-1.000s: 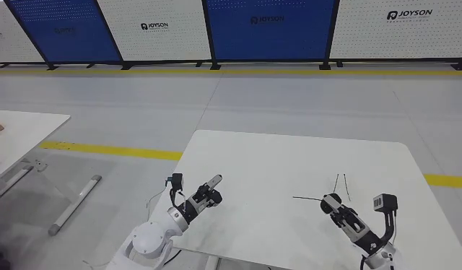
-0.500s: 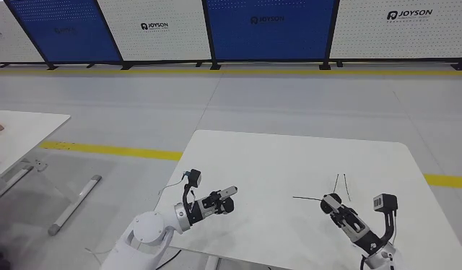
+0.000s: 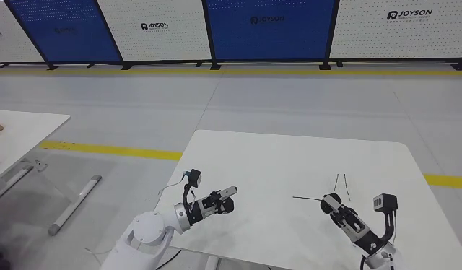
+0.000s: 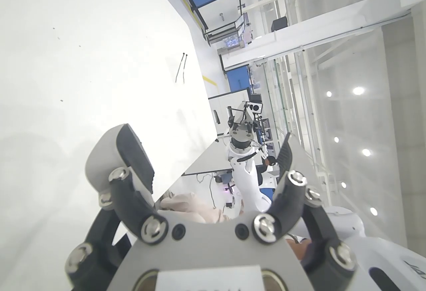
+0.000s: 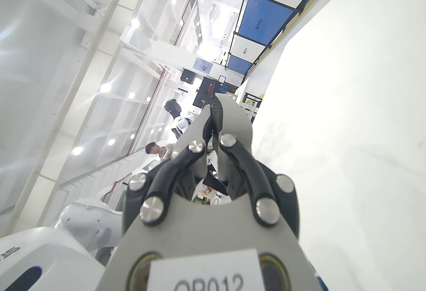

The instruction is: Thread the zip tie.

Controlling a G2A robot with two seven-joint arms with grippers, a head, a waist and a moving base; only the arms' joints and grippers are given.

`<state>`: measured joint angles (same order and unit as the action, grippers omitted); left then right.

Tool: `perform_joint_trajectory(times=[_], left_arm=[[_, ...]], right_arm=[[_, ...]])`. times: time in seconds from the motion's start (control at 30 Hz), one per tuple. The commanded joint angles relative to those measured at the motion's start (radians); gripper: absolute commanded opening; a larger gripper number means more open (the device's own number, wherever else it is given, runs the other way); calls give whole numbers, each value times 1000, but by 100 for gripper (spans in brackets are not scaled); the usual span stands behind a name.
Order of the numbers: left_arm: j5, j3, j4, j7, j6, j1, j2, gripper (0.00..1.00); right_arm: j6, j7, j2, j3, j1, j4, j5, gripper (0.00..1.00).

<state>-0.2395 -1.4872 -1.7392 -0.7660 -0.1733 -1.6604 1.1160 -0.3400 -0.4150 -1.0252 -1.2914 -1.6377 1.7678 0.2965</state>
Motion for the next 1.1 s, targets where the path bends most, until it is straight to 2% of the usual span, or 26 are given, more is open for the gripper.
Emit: perform_joint_trajectory(times=[0.0, 0.1, 0.2, 0.27, 0.4, 0.53, 0.93, 1.07], left_arm=[[0, 0, 0, 0, 0, 0, 0, 100], [-1, 1, -2, 4, 0, 1, 0, 100], [-42, 31, -3, 10, -10, 8, 4, 100], [-83, 58, 12, 23, -21, 20, 8, 100], [-129, 132, 44, 53, -23, 73, 20, 100], [-145, 204, 104, 109, -29, 123, 33, 100], [-142, 210, 111, 119, -30, 126, 34, 100], [-20, 253, 90, 156, -20, 122, 34, 100]], right_arm=[[0, 0, 0, 0, 0, 0, 0, 0], [0, 0, 0, 0, 0, 0, 0, 0], [0, 0, 0, 0, 0, 0, 0, 0], [0, 0, 0, 0, 0, 0, 0, 0], [0, 0, 0, 0, 0, 0, 0, 0], [0, 0, 0, 0, 0, 0, 0, 0], [0, 0, 0, 0, 0, 0, 0, 0], [0, 0, 0, 0, 0, 0, 0, 0]])
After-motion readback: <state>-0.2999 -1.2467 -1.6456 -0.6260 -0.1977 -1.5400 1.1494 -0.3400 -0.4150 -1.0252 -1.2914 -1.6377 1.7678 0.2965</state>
